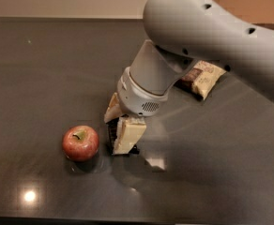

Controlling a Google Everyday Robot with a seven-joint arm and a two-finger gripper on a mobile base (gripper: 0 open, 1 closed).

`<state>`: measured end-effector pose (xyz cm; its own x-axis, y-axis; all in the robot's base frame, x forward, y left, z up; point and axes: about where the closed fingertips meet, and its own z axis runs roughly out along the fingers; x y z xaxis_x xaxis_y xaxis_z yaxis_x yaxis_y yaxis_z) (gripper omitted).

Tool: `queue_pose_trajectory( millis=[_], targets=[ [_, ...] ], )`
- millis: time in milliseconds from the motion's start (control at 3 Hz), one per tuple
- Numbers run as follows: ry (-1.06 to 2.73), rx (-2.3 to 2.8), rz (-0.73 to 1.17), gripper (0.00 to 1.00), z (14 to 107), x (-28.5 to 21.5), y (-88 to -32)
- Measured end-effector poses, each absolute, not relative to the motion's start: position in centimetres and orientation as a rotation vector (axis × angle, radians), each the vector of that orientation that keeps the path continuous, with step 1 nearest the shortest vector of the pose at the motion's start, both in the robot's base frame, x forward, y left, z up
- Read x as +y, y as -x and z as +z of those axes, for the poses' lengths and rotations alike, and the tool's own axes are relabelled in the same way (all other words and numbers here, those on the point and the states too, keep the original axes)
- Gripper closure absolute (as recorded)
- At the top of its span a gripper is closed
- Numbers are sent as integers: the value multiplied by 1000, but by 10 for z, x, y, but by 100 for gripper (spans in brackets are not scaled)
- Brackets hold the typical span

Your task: Move rxbar chocolate near apple

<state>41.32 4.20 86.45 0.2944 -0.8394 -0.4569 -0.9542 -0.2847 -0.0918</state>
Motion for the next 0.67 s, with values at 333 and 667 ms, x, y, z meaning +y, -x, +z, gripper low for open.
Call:
queue_pose_trajectory(
  millis=[333, 667],
  targets=[
    [2199, 1644, 452, 59, 861, 48, -424],
    [2201, 1642, 449, 35, 862, 49, -423]
  ],
)
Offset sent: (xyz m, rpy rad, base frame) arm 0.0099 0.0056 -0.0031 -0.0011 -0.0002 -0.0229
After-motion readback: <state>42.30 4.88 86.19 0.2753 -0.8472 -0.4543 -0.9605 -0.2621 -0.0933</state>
